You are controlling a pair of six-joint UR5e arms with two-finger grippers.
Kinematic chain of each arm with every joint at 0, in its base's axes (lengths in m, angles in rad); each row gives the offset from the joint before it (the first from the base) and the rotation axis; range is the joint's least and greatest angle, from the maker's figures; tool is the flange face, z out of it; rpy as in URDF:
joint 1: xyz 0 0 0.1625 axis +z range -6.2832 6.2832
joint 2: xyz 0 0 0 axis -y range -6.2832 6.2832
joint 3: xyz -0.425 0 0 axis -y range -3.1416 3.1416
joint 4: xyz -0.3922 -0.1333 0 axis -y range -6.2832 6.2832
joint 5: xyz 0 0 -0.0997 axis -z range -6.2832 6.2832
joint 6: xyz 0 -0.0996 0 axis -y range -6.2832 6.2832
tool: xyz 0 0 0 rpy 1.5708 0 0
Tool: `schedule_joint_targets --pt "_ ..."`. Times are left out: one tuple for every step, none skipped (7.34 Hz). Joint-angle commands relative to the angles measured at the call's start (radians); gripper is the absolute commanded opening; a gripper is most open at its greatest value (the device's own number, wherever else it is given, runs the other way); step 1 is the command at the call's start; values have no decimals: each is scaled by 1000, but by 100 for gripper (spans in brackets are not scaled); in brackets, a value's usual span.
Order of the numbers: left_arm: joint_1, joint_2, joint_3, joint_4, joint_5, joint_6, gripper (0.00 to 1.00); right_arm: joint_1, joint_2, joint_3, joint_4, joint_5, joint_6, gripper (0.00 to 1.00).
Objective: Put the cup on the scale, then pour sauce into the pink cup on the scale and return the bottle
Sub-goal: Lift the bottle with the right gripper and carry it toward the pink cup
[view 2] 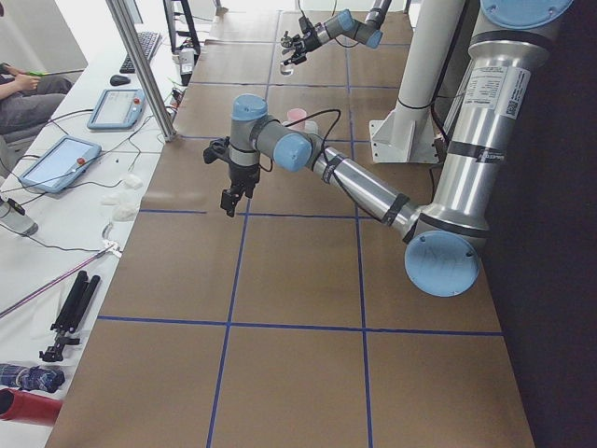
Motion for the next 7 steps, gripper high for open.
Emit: schedule_joint_targets --pt "-29 10 9 0 0 64 100 -8 40 -5 -23 -11 -221 0" --pt "-72 23 32 2 -6 175 100 -13 95 -5 -109 -8 -350 0" --pt "-122 47 52 -7 -10 265 100 -20 126 -4 -175 -22 -372 0" --pt "-167 63 62 -1 -12 329 100 -43 154 -4 -259 -115 -373 0" --pt "-201 119 66 -15 -12 398 100 -63 218 -8 -342 -157 -374 0" --pt "-237 129 79 -18 -17 448 100 -65 254 -7 -394 -172 -374 0" --pt "-292 157 122 -29 -82 453 100 -87 292 -10 -481 -227 -379 0"
